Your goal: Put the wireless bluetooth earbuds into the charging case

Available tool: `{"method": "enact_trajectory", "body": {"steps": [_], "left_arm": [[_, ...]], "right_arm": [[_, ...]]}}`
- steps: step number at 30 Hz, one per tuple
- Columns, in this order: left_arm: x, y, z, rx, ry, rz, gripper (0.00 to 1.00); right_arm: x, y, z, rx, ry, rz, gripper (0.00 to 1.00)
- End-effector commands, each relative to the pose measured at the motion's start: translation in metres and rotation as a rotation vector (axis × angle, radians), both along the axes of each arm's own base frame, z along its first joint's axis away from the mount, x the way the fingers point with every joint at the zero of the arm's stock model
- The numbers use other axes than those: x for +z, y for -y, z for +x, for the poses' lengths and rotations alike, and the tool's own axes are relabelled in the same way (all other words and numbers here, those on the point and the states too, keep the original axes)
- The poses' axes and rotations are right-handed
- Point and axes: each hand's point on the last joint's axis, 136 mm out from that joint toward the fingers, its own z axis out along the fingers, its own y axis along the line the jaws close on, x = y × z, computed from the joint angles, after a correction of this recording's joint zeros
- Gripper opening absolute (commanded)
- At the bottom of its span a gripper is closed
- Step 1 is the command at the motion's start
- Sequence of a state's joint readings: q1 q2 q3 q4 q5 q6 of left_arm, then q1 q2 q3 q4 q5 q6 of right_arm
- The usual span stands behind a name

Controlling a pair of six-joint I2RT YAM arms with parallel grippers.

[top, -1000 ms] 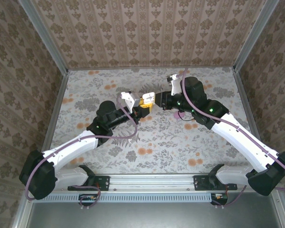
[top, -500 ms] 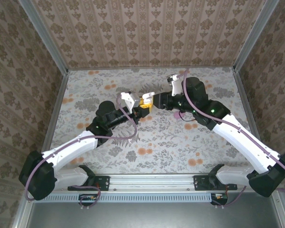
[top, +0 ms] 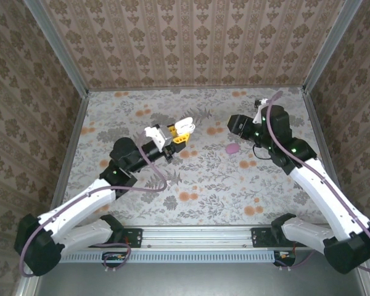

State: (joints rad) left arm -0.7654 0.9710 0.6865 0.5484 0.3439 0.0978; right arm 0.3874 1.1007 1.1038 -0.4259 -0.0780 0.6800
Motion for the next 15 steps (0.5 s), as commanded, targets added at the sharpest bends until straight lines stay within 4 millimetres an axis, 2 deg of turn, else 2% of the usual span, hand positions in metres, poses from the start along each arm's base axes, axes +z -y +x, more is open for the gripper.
{"method": "enact_trajectory", "body": {"steps": [1, 7, 10, 15], "left_arm": [[0.009, -0.016, -0.001, 0.078, 0.045, 0.005, 0.25], [0.022, -0.042, -0.006, 0.169, 0.058, -0.035, 0.25], [0.027, -0.053, -0.009, 0.203, 0.060, -0.049, 0.25], [0.048, -0.071, -0.020, 0.224, 0.074, -0.092, 0.25]], "right_arm": [[-0.038, -0.018, -0.004, 0.066, -0.161, 0.035, 0.55], [-0.091, -0.062, -0.003, 0.223, -0.369, 0.040, 0.52], [-0.122, -0.097, -0.007, 0.320, -0.455, -0.029, 0.51], [-0.176, -0.136, -0.023, 0.385, -0.629, -0.191, 0.51]]}}
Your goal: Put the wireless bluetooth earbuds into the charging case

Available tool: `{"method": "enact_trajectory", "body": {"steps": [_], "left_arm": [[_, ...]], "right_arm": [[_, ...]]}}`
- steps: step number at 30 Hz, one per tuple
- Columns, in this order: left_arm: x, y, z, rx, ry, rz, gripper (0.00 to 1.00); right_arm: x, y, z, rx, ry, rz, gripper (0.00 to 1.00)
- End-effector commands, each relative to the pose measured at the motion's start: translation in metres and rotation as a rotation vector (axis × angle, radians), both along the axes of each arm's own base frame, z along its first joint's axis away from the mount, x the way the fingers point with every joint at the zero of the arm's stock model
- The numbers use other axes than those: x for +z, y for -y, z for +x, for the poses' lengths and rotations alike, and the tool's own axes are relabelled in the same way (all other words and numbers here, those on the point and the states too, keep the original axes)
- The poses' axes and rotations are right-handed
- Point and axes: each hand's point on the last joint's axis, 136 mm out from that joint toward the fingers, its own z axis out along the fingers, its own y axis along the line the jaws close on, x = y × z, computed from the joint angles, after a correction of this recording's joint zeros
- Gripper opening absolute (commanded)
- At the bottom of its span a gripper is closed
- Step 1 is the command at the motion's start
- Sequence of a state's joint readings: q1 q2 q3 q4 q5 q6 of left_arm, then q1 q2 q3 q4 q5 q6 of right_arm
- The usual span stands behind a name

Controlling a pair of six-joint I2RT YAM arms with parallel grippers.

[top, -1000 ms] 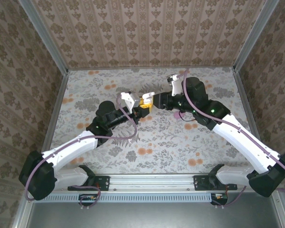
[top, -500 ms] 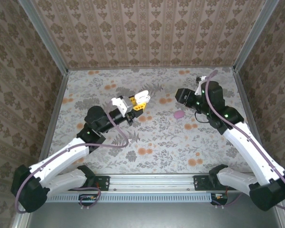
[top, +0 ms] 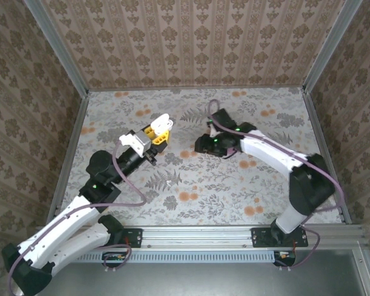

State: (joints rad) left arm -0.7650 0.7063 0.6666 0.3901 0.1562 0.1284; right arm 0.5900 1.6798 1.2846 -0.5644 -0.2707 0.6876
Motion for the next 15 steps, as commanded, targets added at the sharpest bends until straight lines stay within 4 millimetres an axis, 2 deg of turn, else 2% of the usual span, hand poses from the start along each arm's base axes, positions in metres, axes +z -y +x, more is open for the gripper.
{"method": "enact_trajectory", "body": {"steps": [1, 4, 7, 15], "left_arm": [[0.015, -0.015, -0.006, 0.038, 0.022, -0.027, 0.25], [0.024, -0.023, -0.013, 0.047, 0.041, -0.035, 0.25], [0.030, -0.029, -0.018, 0.052, 0.054, -0.042, 0.25], [0.039, -0.034, -0.024, 0.049, 0.075, -0.060, 0.25]], "right_arm": [[-0.024, -0.022, -0.017, 0.082, -0.100, -0.076, 0.51], [-0.043, -0.052, -0.028, 0.173, -0.129, -0.120, 0.51], [-0.055, -0.071, -0.034, 0.265, -0.129, -0.191, 0.51], [-0.074, -0.101, -0.050, 0.416, -0.133, -0.287, 0.50]]}}
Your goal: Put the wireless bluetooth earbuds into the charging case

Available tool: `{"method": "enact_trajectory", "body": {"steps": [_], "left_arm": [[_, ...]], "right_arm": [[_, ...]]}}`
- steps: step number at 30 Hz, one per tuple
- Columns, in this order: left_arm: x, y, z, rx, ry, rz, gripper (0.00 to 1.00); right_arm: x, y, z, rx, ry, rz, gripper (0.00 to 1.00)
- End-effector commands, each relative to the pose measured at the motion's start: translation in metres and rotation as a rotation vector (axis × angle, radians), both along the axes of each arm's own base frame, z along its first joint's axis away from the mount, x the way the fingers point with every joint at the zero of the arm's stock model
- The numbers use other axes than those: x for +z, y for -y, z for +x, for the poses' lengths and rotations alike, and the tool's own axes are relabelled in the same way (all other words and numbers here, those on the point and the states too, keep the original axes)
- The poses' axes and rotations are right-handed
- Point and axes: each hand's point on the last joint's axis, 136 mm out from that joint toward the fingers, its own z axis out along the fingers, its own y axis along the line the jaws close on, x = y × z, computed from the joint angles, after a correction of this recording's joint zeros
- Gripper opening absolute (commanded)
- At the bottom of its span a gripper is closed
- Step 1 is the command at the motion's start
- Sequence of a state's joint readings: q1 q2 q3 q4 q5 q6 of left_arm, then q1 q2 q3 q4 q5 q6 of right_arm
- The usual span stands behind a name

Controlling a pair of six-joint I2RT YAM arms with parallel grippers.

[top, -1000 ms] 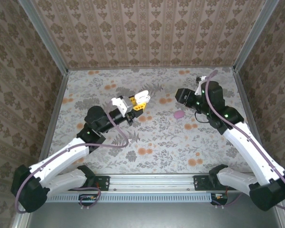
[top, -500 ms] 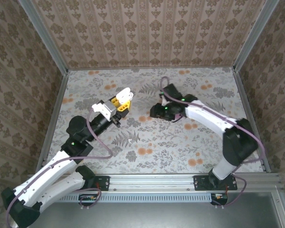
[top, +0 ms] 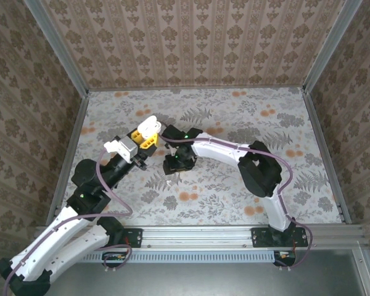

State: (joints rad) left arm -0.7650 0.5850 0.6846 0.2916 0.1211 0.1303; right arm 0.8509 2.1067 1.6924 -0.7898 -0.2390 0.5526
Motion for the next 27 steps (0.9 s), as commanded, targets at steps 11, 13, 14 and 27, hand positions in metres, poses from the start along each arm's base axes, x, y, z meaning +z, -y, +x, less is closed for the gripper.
{"method": "enact_trajectory", "body": {"steps": [11, 13, 14, 27], "left_arm": [[0.016, -0.005, -0.004, 0.004, 0.038, -0.034, 0.25], [0.016, -0.005, -0.004, 0.005, 0.039, -0.038, 0.26], [0.015, -0.005, -0.004, 0.004, 0.037, -0.039, 0.25], [0.006, -0.002, -0.003, -0.002, 0.024, -0.023, 0.26]], "right_arm": [[-0.032, -0.008, -0.017, 0.126, -0.014, -0.170, 0.50], [-0.034, -0.011, -0.018, 0.132, -0.017, -0.172, 0.49], [-0.036, -0.011, -0.017, 0.127, -0.017, -0.180, 0.49], [-0.049, -0.018, -0.018, 0.047, -0.026, -0.210, 0.42]]}}
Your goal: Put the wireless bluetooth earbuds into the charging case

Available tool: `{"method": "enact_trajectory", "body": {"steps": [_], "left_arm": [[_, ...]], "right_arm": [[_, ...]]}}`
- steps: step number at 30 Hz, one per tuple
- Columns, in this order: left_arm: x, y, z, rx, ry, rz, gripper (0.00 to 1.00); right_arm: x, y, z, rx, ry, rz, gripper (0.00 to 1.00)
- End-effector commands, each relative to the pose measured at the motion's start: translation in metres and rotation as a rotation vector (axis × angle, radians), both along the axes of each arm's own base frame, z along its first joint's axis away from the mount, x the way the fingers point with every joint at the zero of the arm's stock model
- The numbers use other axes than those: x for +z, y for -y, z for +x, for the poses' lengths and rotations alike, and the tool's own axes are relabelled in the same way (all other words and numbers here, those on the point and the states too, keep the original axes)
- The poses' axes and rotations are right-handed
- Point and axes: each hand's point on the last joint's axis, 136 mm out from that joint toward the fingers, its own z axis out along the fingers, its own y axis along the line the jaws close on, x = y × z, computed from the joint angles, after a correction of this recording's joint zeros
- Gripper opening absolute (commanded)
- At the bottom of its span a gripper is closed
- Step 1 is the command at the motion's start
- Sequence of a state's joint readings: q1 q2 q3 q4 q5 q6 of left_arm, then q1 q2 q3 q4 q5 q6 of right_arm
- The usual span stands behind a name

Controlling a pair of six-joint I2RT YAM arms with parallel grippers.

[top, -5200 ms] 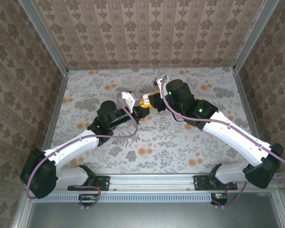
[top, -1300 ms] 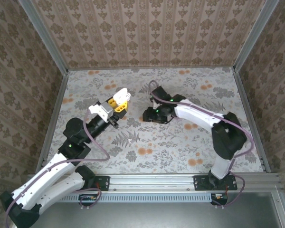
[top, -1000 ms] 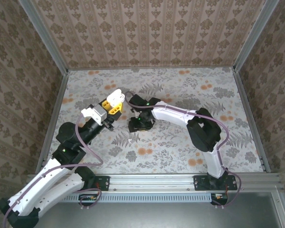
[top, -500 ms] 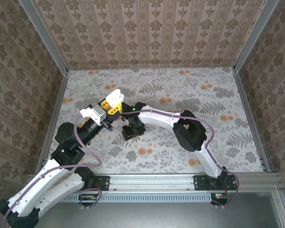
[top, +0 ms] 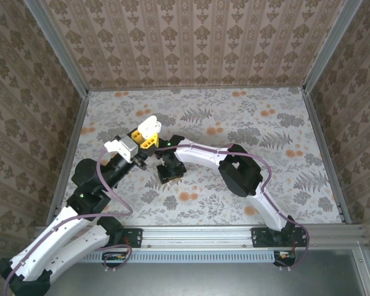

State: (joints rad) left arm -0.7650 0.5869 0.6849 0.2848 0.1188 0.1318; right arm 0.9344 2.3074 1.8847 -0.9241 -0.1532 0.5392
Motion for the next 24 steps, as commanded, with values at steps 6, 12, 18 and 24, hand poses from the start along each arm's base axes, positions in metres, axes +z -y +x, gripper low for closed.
{"method": "enact_trajectory", "body": {"steps": [6, 12, 18, 24], "left_arm": [[0.005, -0.002, -0.002, 0.001, 0.022, -0.024, 0.26], [0.004, -0.002, -0.001, 0.002, 0.016, -0.028, 0.26], [0.005, 0.001, 0.001, -0.006, 0.008, -0.031, 0.26], [0.000, 0.012, 0.007, -0.030, -0.020, -0.012, 0.26]], "right_arm": [[-0.009, 0.004, -0.001, -0.025, 0.012, -0.064, 0.39], [-0.008, 0.005, -0.004, -0.011, 0.010, -0.075, 0.33], [-0.002, 0.018, -0.004, -0.016, 0.029, -0.097, 0.32], [0.009, 0.061, 0.003, -0.111, 0.058, -0.092, 0.31]]}}
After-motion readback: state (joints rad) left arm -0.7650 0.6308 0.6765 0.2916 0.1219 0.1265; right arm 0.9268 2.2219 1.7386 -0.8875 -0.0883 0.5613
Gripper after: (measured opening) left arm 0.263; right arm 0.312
